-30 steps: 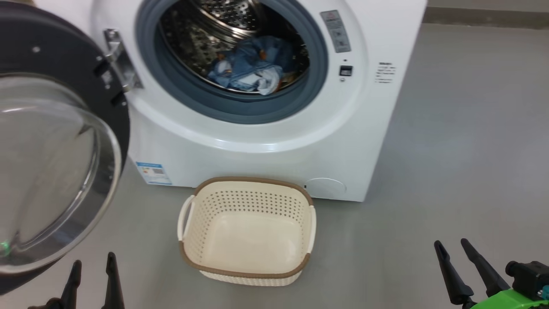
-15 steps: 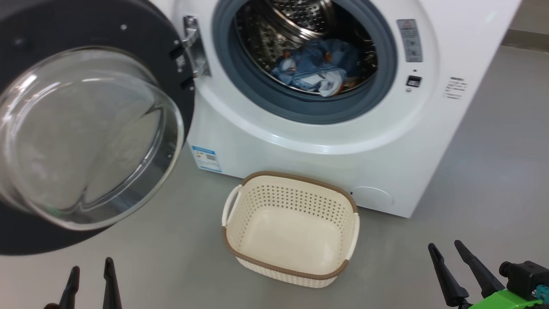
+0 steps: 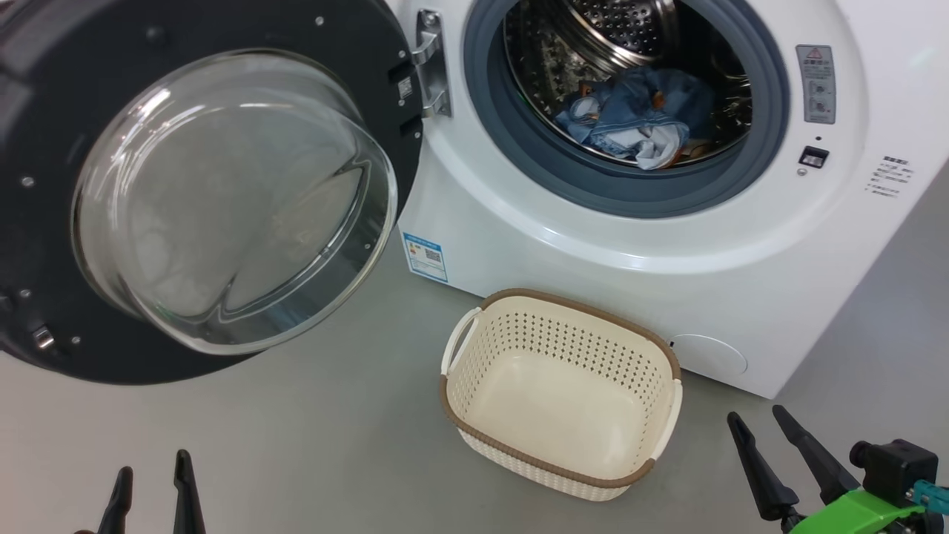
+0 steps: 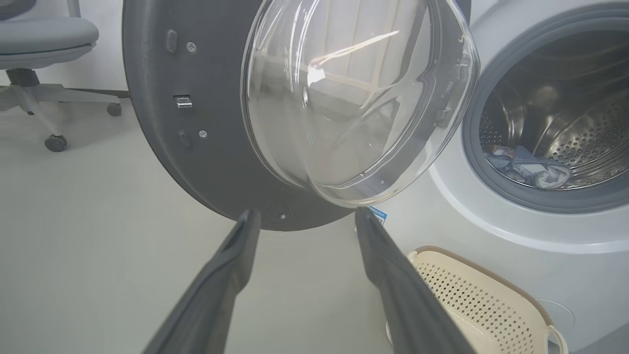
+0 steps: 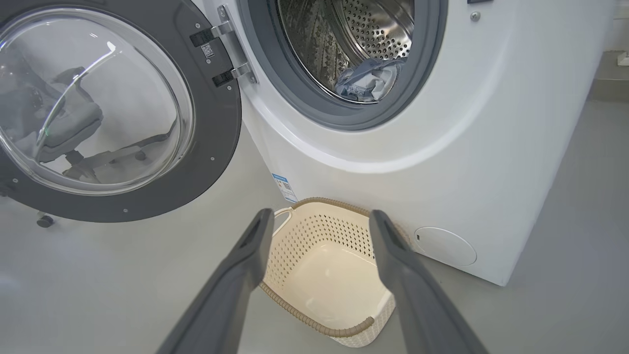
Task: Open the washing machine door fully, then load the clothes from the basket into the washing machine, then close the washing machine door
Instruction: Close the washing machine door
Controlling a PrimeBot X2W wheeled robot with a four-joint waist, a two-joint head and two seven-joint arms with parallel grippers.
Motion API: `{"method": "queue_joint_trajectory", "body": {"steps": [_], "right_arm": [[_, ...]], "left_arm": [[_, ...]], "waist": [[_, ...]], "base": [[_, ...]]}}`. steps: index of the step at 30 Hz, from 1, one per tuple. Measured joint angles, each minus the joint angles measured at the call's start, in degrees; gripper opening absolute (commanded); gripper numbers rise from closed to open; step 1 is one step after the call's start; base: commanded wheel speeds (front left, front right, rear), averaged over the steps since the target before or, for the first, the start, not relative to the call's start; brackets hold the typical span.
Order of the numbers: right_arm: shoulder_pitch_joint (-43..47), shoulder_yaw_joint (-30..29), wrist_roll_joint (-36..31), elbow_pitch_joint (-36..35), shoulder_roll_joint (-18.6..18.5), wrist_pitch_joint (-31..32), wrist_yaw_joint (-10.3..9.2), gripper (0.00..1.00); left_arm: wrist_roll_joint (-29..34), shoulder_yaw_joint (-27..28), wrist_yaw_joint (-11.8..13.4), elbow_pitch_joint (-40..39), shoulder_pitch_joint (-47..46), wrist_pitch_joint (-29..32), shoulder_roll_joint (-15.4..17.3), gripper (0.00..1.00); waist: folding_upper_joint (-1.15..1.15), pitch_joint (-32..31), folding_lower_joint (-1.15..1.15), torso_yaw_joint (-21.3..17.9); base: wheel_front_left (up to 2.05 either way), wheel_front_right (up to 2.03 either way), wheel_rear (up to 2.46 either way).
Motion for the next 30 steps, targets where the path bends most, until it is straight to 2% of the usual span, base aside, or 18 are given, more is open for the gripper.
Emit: {"method": "queue_joint_trajectory", "body": {"steps": [17, 18, 19, 21, 25, 30], "right_arm": [[-2.8, 2.4, 0.5, 0.9, -1.3, 0.0, 0.0, 1.0], [-3.1, 2.4, 0.5, 0.9, -1.3, 0.0, 0.0, 1.0], [-3.1, 2.4, 0.5, 0.9, -1.3, 0.0, 0.0, 1.0], [-3.1, 2.4, 0.5, 0.9, -1.3, 0.0, 0.0, 1.0], [-3.1, 2.1, 0.5, 0.8, -1.3, 0.0, 0.0, 1.0], [-3.0, 1.8, 0.5, 0.6, -1.3, 0.0, 0.0, 1.0]], "left_arm": [[-1.8, 0.3, 1.5, -1.7, 0.1, 0.0, 0.0, 1.0], [-2.3, 0.5, 1.5, -1.9, 0.0, 0.0, 0.0, 0.79], [-2.9, 0.8, 1.5, -2.2, 0.0, 0.0, -0.1, 0.46], [-3.6, 1.7, 1.5, -2.9, 0.0, 0.0, -0.1, 0.0], [-4.1, 5.0, 0.9, -4.9, -1.5, 0.0, -0.2, 0.0], [-6.1, 10.6, -0.3, -7.6, -8.6, 0.0, -0.4, 0.0]], "waist": [[0.0, 1.5, 0.0, 1.0], [0.0, 1.5, 0.0, 1.0], [0.0, 1.5, 0.0, 0.9], [0.0, 1.5, 0.0, 0.9], [0.0, 1.8, 0.0, 0.9], [0.0, 2.5, 0.0, 0.9]], "base": [[0.0, 0.0, 0.0], [0.0, 0.0, 0.0], [0.0, 0.0, 0.0], [0.0, 0.0, 0.0], [0.0, 0.0, 0.0], [0.0, 0.0, 0.0]]}}
